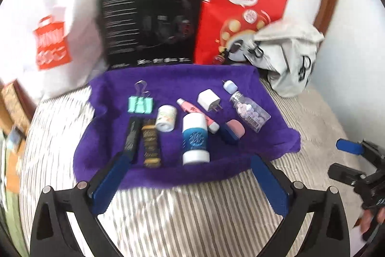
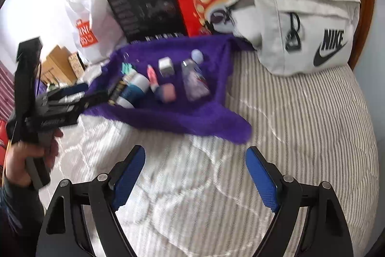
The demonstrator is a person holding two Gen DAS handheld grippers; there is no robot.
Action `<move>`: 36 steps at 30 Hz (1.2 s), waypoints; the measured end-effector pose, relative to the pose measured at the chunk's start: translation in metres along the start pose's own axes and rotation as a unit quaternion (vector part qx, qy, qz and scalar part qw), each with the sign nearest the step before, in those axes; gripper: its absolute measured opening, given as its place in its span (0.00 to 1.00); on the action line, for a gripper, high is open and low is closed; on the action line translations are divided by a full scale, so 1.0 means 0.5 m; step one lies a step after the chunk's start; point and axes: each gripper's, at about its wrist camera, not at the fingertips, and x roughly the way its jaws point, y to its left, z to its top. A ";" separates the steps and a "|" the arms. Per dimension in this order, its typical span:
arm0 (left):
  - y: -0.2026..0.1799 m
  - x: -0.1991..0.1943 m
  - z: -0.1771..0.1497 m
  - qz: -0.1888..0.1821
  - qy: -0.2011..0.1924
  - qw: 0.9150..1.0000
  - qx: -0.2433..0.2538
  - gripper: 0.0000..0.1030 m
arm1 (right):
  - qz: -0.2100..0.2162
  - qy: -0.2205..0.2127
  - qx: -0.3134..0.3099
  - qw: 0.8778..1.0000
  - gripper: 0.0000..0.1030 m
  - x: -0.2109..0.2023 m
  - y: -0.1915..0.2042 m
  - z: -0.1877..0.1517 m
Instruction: Organize rigid objects
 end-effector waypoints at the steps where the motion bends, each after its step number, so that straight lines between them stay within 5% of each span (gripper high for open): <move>1: 0.008 -0.007 -0.006 0.000 0.002 1.000 -0.016 1.00 | -0.006 -0.006 0.001 1.000 0.90 -0.004 0.007 0.000; 7: 0.035 -0.059 -0.069 -0.003 -0.012 0.997 -0.073 1.00 | -0.037 -0.043 0.011 0.998 1.00 -0.044 0.058 -0.008; 10: 0.034 -0.090 -0.096 0.024 -0.022 0.997 -0.076 1.00 | -0.056 -0.056 0.012 0.997 1.00 -0.071 0.081 -0.023; 23: -0.029 -0.209 -0.203 0.092 -0.056 0.994 -0.017 1.00 | -0.100 -0.098 0.011 0.990 1.00 -0.172 0.140 -0.111; 36: -0.059 -0.261 -0.247 0.103 -0.082 0.991 -0.002 1.00 | -0.122 -0.102 0.000 0.987 1.00 -0.197 0.165 -0.190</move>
